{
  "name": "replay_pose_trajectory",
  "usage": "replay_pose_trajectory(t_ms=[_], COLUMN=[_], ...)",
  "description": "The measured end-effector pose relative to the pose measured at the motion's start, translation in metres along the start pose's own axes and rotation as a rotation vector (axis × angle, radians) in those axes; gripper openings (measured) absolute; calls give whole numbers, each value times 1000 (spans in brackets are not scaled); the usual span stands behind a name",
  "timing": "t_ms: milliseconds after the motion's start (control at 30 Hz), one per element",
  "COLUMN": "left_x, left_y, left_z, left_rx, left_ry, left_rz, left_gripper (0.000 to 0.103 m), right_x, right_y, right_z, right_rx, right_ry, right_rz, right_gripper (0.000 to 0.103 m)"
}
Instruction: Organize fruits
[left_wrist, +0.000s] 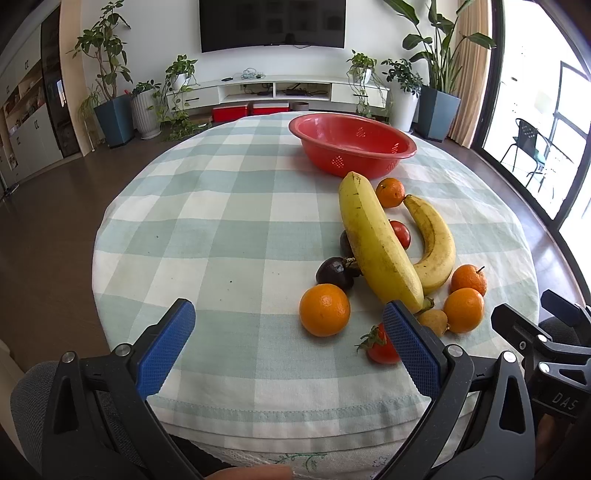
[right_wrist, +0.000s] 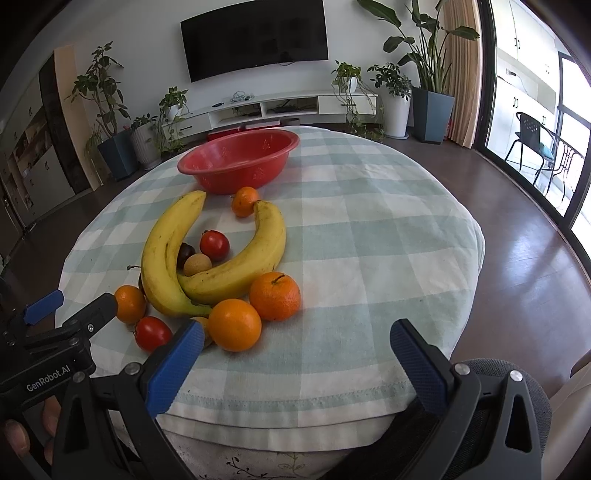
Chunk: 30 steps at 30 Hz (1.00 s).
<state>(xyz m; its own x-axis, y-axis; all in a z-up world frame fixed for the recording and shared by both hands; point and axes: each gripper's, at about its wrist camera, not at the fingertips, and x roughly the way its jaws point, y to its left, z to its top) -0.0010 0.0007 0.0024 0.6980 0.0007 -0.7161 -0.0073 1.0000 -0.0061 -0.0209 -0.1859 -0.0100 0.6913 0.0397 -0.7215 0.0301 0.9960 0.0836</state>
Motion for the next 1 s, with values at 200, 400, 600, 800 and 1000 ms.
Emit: replay_pose_trajectory(t_ms=[200,400,600,800,1000], left_x=[0,0,0,0,1], left_y=[0,1,1,1,2], left_z=[0,0,-1,-1,-2], left_rx=[1,0,-1,-1,-1], left_ry=[1,1,1,2,4], left_rz=[-1,-2,-2,-2,-2], left_gripper=[103,103,103,103,103], right_x=[0,1,1,1,1], right_y=[0,0,0,0,0], right_z=[0,0,0,0,0], right_rx=[1,0,0,0,0], right_ry=[1,1,1,2,3], right_rz=[-1,-1,0,-1,-1], right_gripper=[103,103,103,103,103])
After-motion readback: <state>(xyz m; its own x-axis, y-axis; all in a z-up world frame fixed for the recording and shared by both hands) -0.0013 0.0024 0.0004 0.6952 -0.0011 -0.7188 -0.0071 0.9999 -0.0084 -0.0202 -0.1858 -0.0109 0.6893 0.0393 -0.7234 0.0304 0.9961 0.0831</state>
